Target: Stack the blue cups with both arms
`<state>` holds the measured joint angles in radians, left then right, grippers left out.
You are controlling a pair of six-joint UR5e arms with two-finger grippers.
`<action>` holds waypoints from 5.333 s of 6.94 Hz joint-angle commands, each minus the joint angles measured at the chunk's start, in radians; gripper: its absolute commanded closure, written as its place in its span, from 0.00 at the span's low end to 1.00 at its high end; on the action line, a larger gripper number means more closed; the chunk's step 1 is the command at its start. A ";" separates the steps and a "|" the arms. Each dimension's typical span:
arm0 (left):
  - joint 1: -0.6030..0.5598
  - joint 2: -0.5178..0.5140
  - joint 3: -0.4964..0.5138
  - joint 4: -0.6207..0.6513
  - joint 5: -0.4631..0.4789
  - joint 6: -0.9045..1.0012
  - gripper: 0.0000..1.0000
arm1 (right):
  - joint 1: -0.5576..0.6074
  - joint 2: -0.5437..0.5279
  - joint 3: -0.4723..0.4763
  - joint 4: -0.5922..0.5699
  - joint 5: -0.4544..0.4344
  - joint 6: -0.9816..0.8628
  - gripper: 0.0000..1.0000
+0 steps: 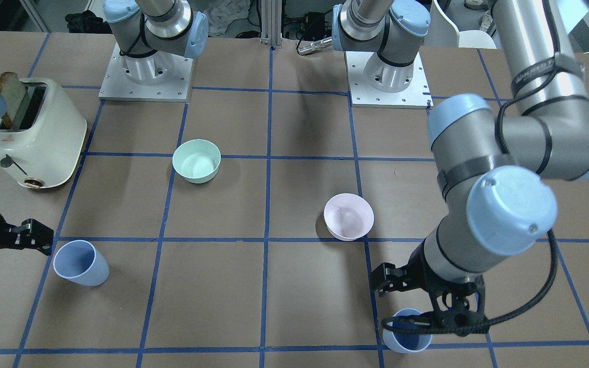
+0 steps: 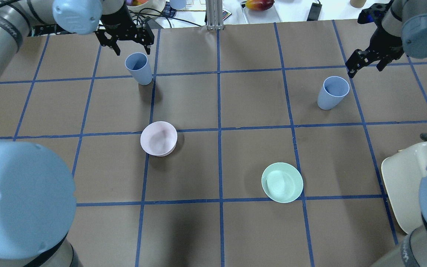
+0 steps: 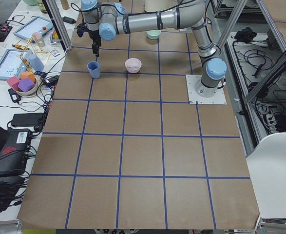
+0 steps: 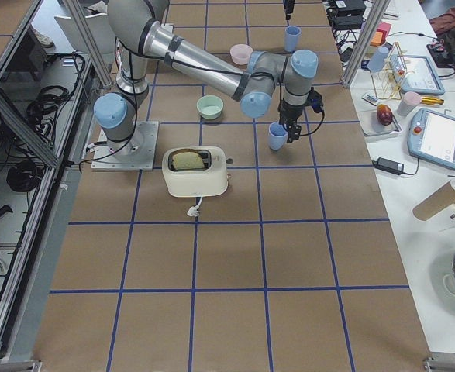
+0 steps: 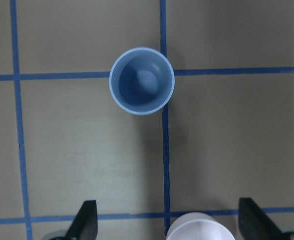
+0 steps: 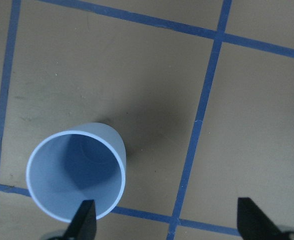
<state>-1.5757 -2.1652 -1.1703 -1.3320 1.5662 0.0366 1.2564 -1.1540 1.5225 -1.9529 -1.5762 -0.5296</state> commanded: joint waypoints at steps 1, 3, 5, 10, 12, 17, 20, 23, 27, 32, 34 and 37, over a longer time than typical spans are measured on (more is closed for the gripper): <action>-0.021 -0.090 0.020 0.082 0.006 0.009 0.00 | -0.014 0.033 0.007 -0.014 0.004 -0.016 0.00; -0.027 -0.100 0.018 0.091 0.072 0.104 0.17 | -0.014 0.039 0.007 0.000 0.031 -0.015 0.00; -0.029 -0.119 0.015 0.103 0.072 0.108 0.27 | -0.014 0.039 -0.005 0.025 0.044 -0.013 0.00; -0.030 -0.136 0.011 0.126 0.101 0.146 1.00 | -0.014 0.094 0.001 0.023 0.099 -0.007 0.11; -0.052 -0.093 0.018 0.102 0.097 0.146 1.00 | -0.014 0.116 -0.001 0.031 0.094 -0.015 0.63; -0.298 0.062 -0.099 -0.098 0.003 -0.432 1.00 | -0.014 0.100 -0.005 0.143 0.084 -0.015 1.00; -0.423 0.134 -0.270 -0.093 -0.069 -0.714 1.00 | -0.008 0.096 -0.147 0.344 0.094 -0.001 1.00; -0.457 0.128 -0.345 -0.046 -0.069 -0.762 1.00 | 0.037 0.073 -0.174 0.377 0.081 0.064 1.00; -0.458 0.120 -0.388 0.070 -0.066 -0.768 0.18 | 0.132 0.008 -0.170 0.388 0.084 0.183 1.00; -0.387 0.286 -0.300 -0.170 -0.068 -0.758 0.00 | 0.169 -0.087 -0.166 0.420 0.088 0.189 1.00; -0.267 0.367 -0.179 -0.427 -0.077 -0.556 0.00 | 0.169 -0.153 -0.171 0.521 0.073 0.189 1.00; -0.075 0.452 -0.160 -0.378 0.037 -0.072 0.01 | 0.285 -0.210 -0.166 0.577 0.076 0.335 1.00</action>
<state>-1.7237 -1.7434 -1.3277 -1.7589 1.5701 -0.2163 1.4711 -1.3538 1.3546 -1.3825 -1.5010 -0.2917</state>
